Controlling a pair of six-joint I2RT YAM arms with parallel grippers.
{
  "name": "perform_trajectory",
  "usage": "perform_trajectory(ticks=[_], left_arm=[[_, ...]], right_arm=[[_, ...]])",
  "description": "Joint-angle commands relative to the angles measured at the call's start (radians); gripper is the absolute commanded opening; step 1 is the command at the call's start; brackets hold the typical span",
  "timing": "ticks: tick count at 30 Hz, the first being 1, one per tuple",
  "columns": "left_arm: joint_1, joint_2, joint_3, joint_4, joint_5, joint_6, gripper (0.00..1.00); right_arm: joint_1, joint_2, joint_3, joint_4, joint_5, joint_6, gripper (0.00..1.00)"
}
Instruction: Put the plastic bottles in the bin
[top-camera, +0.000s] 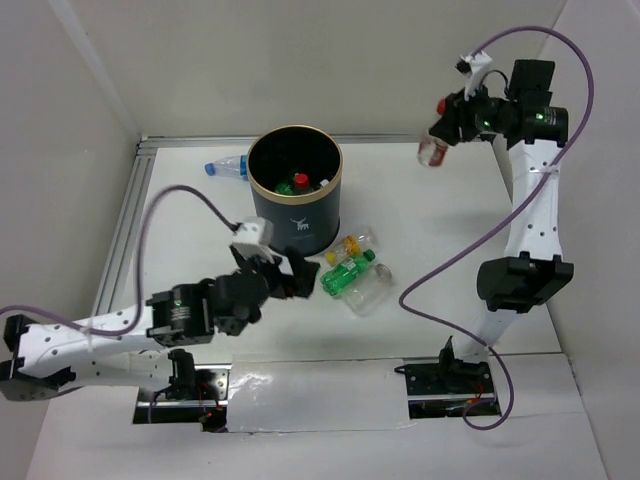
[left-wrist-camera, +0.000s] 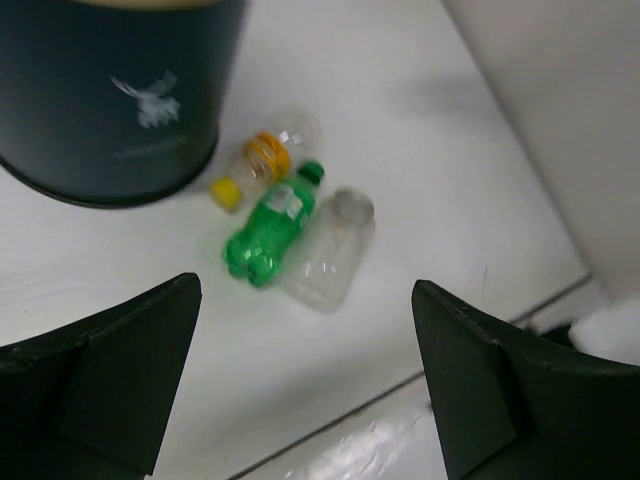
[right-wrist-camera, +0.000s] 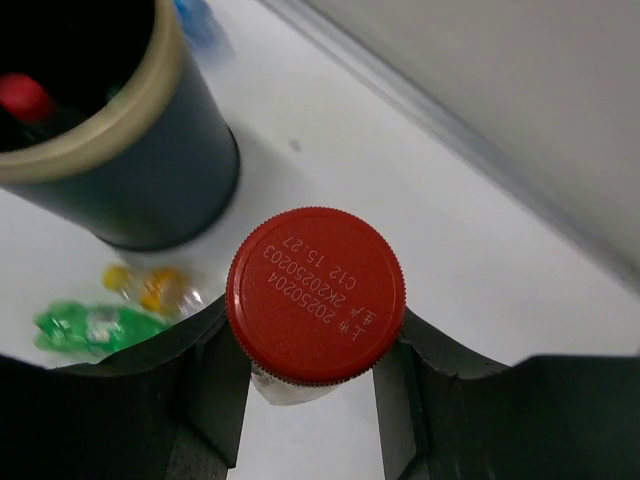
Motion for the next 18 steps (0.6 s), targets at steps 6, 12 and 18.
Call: perform_trajectory(ticks=[6,12,18], left_arm=[[0.498,-0.128,0.196,-0.132,-0.018,-0.213,0.95],[0.947,0.0,0.236,-0.122,0.282,-0.29,0.95],[1.302,0.257,0.181,-0.004,0.713,-0.399,0.95]], right_arm=[[0.307,0.022,0.064,0.643,-0.263,0.4,0.0],[0.548,0.141,0.118,0.705,-0.169,0.398,0.0],[0.632,0.233,0.106,0.694,-0.025,0.371,0.72]])
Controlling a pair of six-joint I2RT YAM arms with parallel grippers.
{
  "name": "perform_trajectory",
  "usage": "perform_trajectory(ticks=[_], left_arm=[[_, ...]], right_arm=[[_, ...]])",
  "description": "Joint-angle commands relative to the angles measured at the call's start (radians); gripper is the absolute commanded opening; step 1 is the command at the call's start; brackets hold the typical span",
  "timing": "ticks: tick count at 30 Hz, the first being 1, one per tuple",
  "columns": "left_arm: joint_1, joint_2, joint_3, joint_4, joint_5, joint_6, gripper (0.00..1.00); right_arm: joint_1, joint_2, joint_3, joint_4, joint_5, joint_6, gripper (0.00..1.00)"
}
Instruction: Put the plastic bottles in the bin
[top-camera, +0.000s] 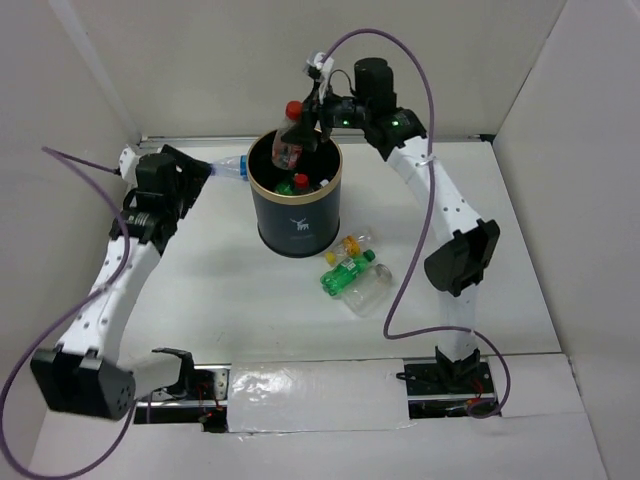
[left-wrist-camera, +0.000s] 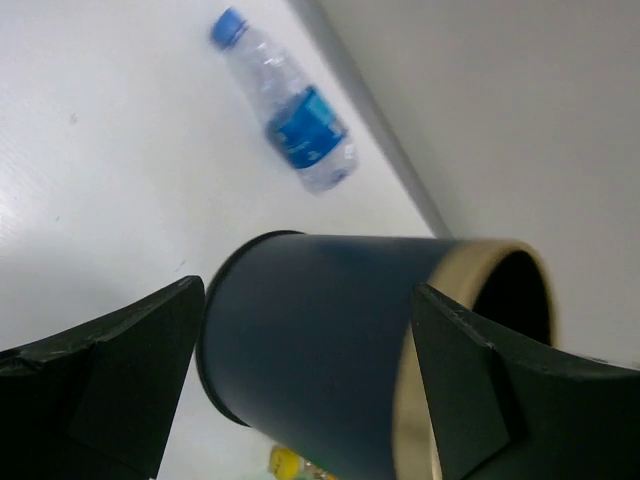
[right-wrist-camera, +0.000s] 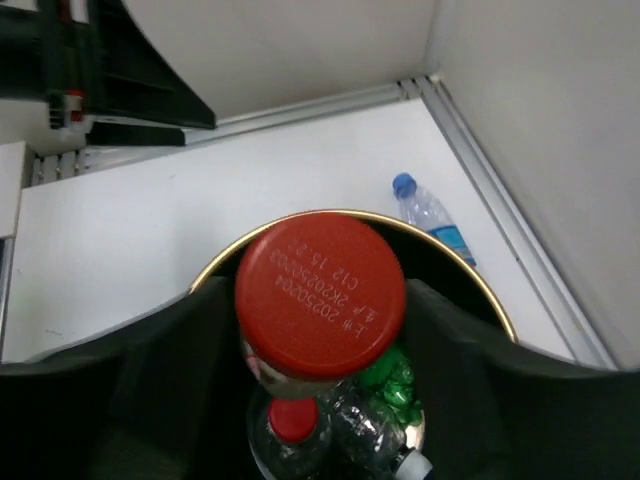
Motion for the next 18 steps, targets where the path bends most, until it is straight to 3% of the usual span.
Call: perform_trajectory(ticks=[1,2,5,12,18], left_arm=[[0.132,0.127,-0.041,0.11,0.291,-0.087,0.95],[0.148,0.157,-0.042,0.135,0.322,-0.087,0.97],[0.203,0.289,-0.051,0.21,0.423,-0.087,0.98],[0.221,0.565,0.047,0.335,0.491,-0.167,0.99],[0.201,0.78,0.172,0.436,0.491,-0.295,0.99]], right_arm=[[-0.003,0.018,0.023,0.051,0.125,-0.002,0.86],[-0.003,0.018,0.023,0.051,0.134,-0.012,1.0],[-0.038,0.004,0.023,0.051,0.134,0.012,1.0],[-0.187,-0.122,-0.107,0.051,0.062,0.078,1.0],[-0.308,-0.351,-0.432,0.051,-0.001,0.037,1.0]])
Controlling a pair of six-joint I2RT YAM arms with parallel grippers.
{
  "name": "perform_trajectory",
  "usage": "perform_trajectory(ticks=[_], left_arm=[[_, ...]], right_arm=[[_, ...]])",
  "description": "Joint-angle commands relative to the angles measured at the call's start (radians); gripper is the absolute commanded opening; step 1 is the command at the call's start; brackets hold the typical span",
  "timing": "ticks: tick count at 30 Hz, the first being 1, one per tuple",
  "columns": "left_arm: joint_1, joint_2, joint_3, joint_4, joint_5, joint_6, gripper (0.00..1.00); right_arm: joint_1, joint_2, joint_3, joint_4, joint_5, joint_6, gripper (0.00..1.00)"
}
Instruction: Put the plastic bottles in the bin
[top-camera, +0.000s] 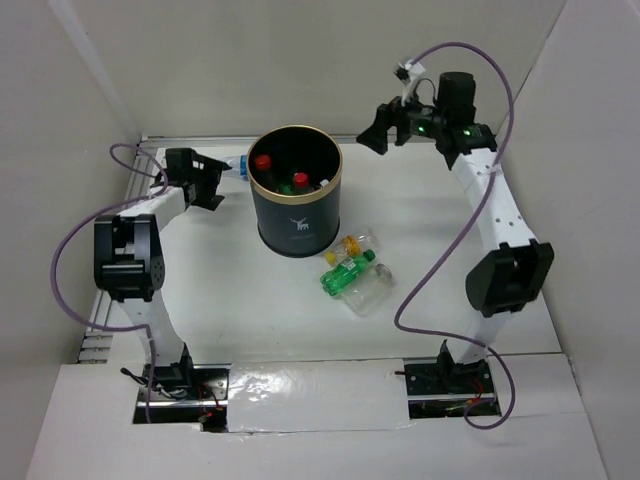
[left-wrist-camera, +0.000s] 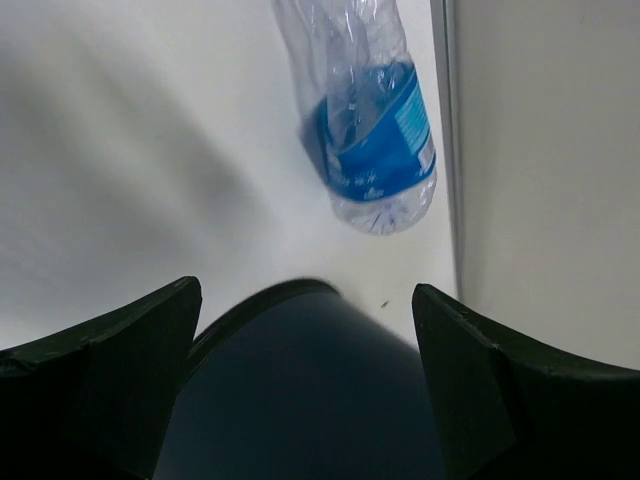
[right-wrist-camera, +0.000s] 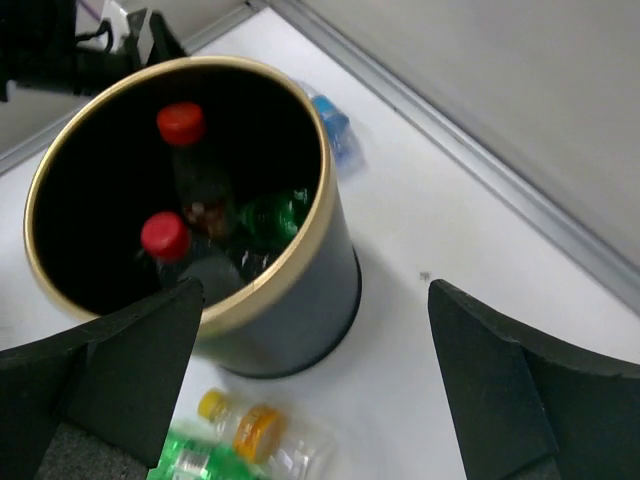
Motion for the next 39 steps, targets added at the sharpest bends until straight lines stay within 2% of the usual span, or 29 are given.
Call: perform_trajectory(ticks=[1,5,9,12,16,23,28,33,36,39], left_arm=[[-0.022,0.113,0.079,0.121,0.015,-0.121,0.99],[-0.047,0.213,0.157,0.112,-0.044,-0.187,0.99],[-0.085,0.299,0.157,0.206,-0.124,-0.276,0.99],[-0.096,0.356,0.18,0.215,-0.182,-0.334,0.99],[-0.105,0.395,0.18,0.27,-0.201,-0.406,0.99],[-0.096,0.459,0.222,0.269,-0.219,-0.446,0.99],[-0.087,0.508,0.336,0.131,-0.248,-0.434,0.96],[-0.077,0.53,0.406,0.028,-0.27,-0.384,0.75],[-0.077,0.543,0.437,0.008,-0.27,-0.362,0.42],[-0.077,0.543,0.411,0.019,-0.249,-0.353,0.25]], right_arm=[[-0.033,-0.179,-0.131,0.032,-0.059,-0.022,1.0],[-0.106,-0.276,-0.272,0.009,-0.082,-0.023,1.0],[-0.163,-0.355,-0.329,-0.012,-0.102,-0.023,1.0],[-0.203,-0.391,-0.371,-0.047,-0.122,-0.032,1.0],[-0.237,-0.414,-0.415,-0.078,-0.132,-0.064,1.0],[-0.286,-0.423,-0.446,-0.1,-0.16,-0.075,1.0],[-0.286,-0.405,-0.446,-0.089,-0.16,-0.056,1.0],[-0.295,-0.405,-0.455,-0.08,-0.16,-0.046,1.0],[-0.295,-0.405,-0.455,-0.08,-0.16,-0.046,1.0],[-0.305,-0.405,-0.455,-0.08,-0.16,-0.046,1.0]])
